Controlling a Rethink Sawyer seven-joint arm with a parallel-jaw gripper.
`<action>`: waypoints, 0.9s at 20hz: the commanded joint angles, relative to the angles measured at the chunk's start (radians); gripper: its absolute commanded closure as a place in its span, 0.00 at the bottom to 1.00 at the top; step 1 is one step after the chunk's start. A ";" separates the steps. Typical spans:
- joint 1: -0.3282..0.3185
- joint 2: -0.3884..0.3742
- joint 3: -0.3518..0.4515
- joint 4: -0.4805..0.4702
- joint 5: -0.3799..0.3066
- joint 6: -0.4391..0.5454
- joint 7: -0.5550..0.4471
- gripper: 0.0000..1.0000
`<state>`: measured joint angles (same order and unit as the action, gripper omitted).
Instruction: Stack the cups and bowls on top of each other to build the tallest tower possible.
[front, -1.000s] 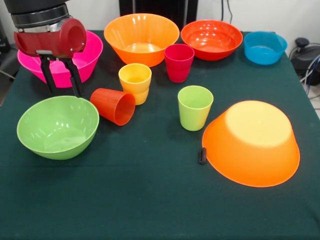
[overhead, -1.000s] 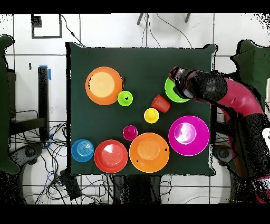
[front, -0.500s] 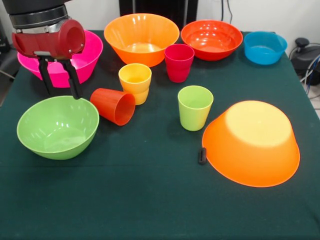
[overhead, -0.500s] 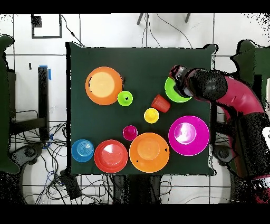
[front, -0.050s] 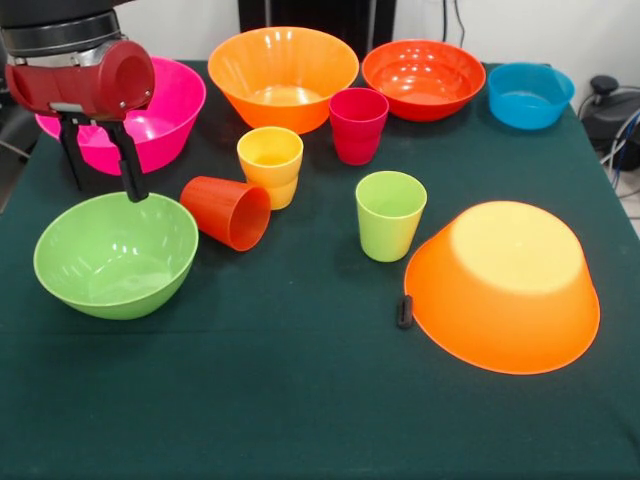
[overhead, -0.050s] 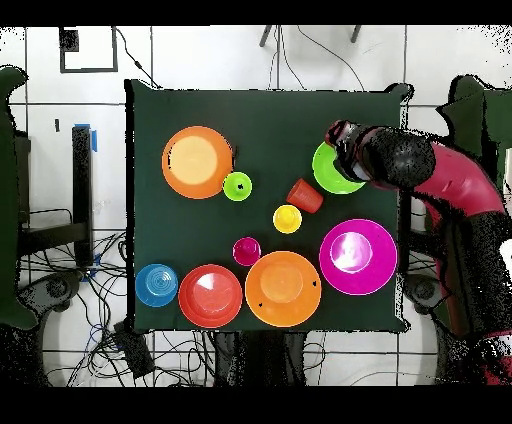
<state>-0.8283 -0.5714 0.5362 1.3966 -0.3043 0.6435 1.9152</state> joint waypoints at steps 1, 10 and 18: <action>0.069 0.035 -0.077 -0.044 -0.032 0.046 0.047 0.00; 0.084 0.069 -0.108 -0.065 -0.036 0.023 0.033 0.00; 0.089 0.080 -0.122 -0.088 -0.042 0.038 0.015 0.00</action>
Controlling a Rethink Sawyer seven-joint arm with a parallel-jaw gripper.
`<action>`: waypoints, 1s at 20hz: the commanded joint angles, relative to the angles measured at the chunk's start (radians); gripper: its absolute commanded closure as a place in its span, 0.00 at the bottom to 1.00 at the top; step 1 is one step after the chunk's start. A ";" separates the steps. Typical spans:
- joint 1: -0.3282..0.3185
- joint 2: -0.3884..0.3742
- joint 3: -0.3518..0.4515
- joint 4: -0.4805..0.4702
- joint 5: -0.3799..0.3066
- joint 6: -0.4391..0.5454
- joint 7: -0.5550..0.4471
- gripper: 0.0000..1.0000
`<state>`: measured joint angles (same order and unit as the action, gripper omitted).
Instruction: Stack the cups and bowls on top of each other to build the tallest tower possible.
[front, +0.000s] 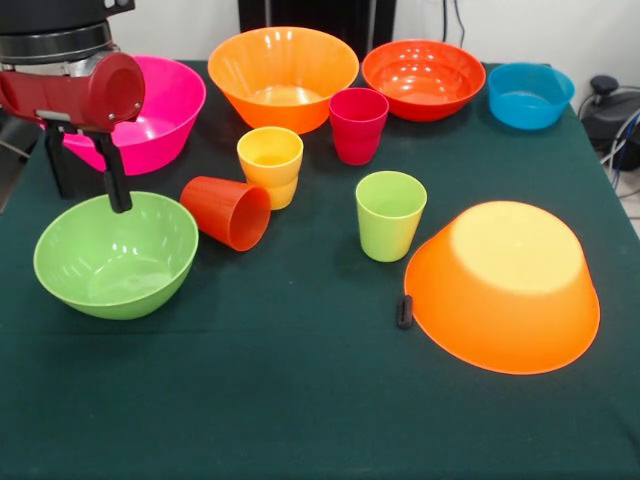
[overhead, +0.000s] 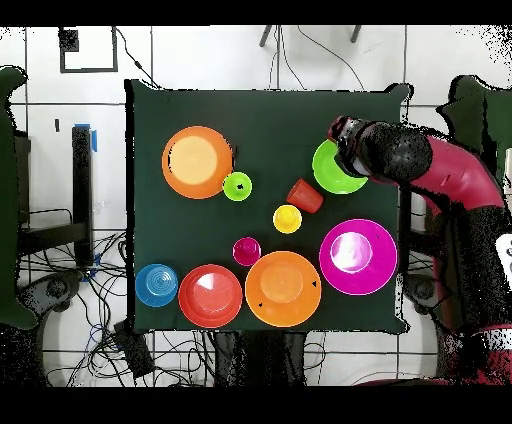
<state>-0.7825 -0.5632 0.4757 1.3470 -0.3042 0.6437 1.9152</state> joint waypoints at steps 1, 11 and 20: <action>0.043 0.071 -0.061 -0.036 -0.040 0.039 0.013 0.00; 0.047 0.076 -0.068 -0.040 -0.035 0.040 -0.003 0.00; 0.045 0.078 -0.066 -0.045 -0.033 0.050 -0.017 0.00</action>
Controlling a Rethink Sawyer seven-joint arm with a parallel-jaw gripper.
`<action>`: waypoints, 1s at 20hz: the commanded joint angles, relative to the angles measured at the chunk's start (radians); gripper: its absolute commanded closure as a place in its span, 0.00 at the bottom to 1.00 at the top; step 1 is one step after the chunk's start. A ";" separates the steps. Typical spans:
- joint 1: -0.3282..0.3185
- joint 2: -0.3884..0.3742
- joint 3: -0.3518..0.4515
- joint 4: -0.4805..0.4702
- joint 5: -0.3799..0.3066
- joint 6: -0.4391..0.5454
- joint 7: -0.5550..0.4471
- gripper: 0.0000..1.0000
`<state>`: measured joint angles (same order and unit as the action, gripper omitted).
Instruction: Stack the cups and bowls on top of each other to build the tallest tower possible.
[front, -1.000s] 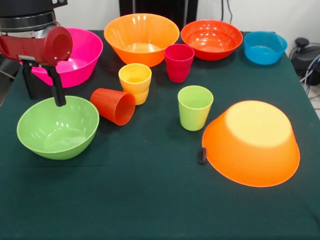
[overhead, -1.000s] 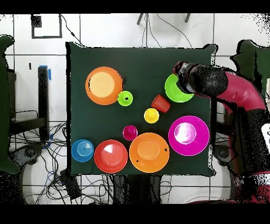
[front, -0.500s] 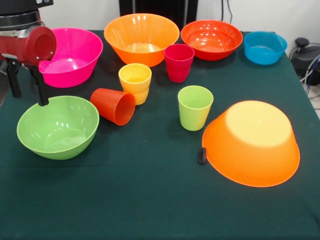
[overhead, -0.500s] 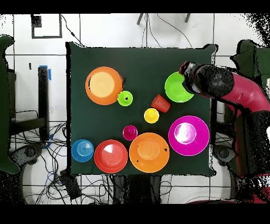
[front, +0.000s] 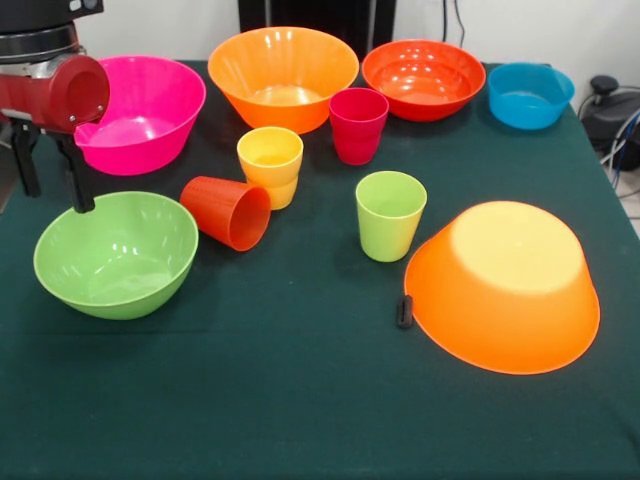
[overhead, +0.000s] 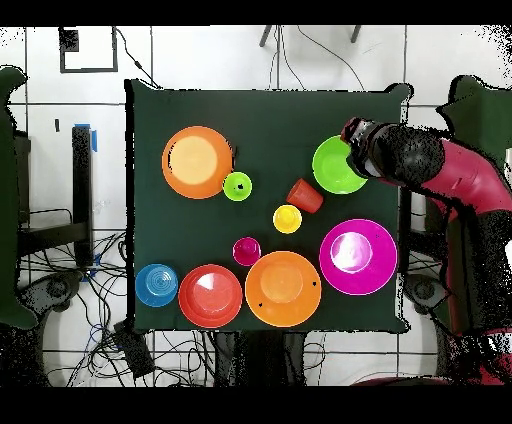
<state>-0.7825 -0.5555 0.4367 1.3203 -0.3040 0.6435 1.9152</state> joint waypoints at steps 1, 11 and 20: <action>0.045 0.072 -0.026 -0.019 -0.033 0.049 -0.017 0.00; 0.046 0.101 -0.028 -0.040 -0.052 0.028 -0.034 0.00; 0.056 0.116 -0.035 -0.060 -0.058 0.026 -0.029 0.00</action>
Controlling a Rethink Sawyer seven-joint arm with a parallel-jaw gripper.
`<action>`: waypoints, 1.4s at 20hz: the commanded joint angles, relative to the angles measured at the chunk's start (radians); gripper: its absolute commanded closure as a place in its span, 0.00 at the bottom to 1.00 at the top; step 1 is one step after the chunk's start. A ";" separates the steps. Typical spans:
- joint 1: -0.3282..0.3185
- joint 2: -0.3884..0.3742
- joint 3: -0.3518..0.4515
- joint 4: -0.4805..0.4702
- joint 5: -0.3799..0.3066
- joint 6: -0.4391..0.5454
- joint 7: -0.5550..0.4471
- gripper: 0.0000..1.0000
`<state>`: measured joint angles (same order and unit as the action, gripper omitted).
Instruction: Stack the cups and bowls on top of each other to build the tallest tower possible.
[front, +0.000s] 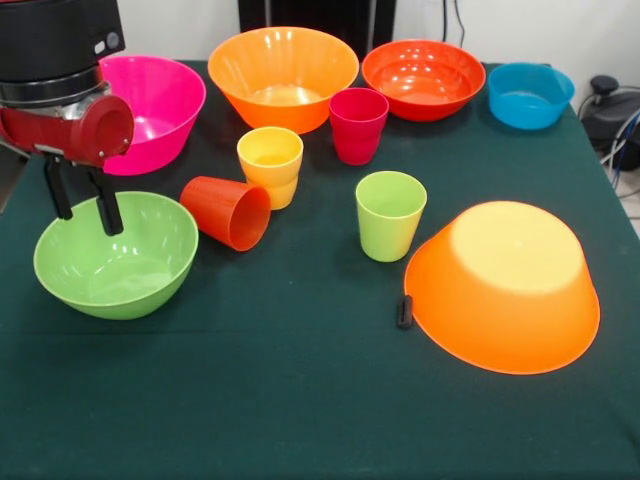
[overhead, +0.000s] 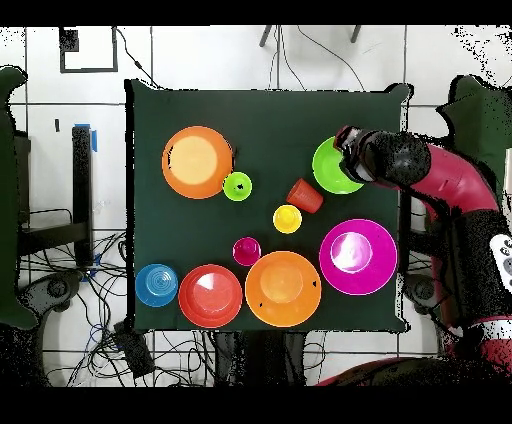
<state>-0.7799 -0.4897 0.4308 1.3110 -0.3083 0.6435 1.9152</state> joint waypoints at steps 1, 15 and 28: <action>0.054 0.053 -0.029 -0.054 -0.055 0.025 -0.031 0.00; 0.057 0.056 -0.034 -0.058 -0.054 0.026 -0.036 0.00; 0.060 0.058 -0.031 -0.077 -0.052 0.043 -0.040 0.00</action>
<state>-0.7601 -0.4517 0.4242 1.2619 -0.3185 0.6435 1.9152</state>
